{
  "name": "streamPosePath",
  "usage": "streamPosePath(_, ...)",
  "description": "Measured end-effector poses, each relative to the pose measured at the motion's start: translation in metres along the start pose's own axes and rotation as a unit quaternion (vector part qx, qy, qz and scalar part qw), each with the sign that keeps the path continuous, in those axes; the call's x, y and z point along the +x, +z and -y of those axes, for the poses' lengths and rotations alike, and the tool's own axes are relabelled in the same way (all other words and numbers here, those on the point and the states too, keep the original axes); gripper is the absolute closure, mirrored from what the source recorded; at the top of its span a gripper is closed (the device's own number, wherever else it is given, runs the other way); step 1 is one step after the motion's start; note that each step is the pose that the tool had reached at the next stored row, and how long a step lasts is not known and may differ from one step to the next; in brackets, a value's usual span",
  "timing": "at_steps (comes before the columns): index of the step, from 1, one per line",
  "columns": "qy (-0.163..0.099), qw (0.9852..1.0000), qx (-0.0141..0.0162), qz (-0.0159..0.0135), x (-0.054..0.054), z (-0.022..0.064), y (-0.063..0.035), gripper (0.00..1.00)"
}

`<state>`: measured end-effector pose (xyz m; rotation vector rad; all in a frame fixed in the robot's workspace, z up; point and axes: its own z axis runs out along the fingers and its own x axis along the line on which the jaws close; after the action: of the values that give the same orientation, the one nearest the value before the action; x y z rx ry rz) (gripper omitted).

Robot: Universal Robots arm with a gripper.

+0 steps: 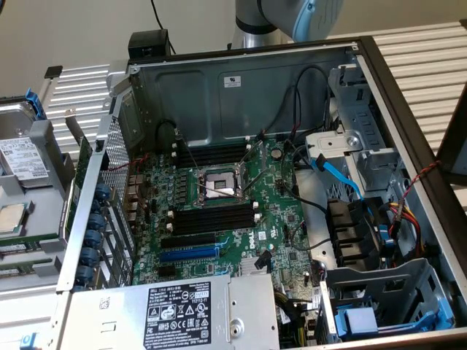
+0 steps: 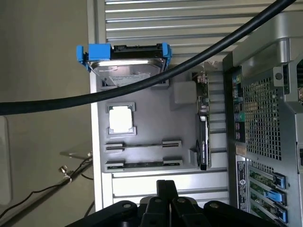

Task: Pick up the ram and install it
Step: 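Reach for the ram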

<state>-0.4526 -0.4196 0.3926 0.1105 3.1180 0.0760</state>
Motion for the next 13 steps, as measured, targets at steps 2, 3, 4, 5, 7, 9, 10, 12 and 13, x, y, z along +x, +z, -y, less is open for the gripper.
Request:
streamPosePath(2,0.0,1.0,0.0,0.0,0.0005,-0.0009,0.0001,0.89)
streamPosePath(3,0.0,1.0,0.0001,0.0,0.0009,-0.0012,0.0,0.89)
streamPosePath(4,0.0,1.0,0.0,-0.0001,0.0015,-0.0013,0.0,0.89)
streamPosePath(5,0.0,1.0,0.0,0.0,0.0022,-0.0014,0.0,0.89)
streamPosePath(7,0.0,1.0,0.0,0.0,0.004,-0.0019,0.0,0.89)
streamPosePath(9,0.0,1.0,0.0,0.0,0.0064,-0.0025,0.0,0.89)
streamPosePath(10,0.0,1.0,0.0,0.0,0.0077,-0.0028,0.0,0.89)
streamPosePath(12,-0.001,1.0,0.0,0.0,0.01,-0.0026,-0.0001,0.89)
streamPosePath(13,-0.001,1.0,0.0,-0.0001,0.01,-0.0026,-0.0001,0.89)
